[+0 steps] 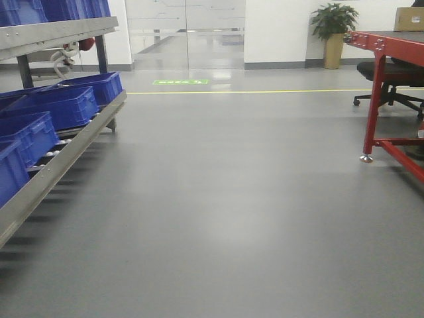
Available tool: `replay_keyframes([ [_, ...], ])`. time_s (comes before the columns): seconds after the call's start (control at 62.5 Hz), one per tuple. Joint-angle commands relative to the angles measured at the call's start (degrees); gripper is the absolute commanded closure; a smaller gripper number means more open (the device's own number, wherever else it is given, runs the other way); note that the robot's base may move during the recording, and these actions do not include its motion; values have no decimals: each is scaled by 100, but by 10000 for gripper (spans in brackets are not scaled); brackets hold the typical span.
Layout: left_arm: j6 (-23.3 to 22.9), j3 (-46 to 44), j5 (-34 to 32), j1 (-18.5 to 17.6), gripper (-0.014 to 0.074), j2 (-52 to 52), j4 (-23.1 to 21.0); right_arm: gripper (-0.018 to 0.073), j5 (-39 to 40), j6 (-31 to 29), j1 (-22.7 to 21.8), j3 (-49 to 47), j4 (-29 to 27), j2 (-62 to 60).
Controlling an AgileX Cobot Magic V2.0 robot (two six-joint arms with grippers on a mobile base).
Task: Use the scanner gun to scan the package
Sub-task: 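Drive the base forward along the aisle past the blue bins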
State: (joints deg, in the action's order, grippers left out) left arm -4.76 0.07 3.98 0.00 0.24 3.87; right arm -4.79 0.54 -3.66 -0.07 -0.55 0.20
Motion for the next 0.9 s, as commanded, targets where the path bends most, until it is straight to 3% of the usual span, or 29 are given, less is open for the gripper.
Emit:
replay_keyframes([
  [0.0,-12,-7,-108,2,707,-24,9,721,139,-3,-13,7,18,-20],
  [0.88,-12,-7,-108,2,707,-24,9,721,139,-3,-13,7,18,-20],
])
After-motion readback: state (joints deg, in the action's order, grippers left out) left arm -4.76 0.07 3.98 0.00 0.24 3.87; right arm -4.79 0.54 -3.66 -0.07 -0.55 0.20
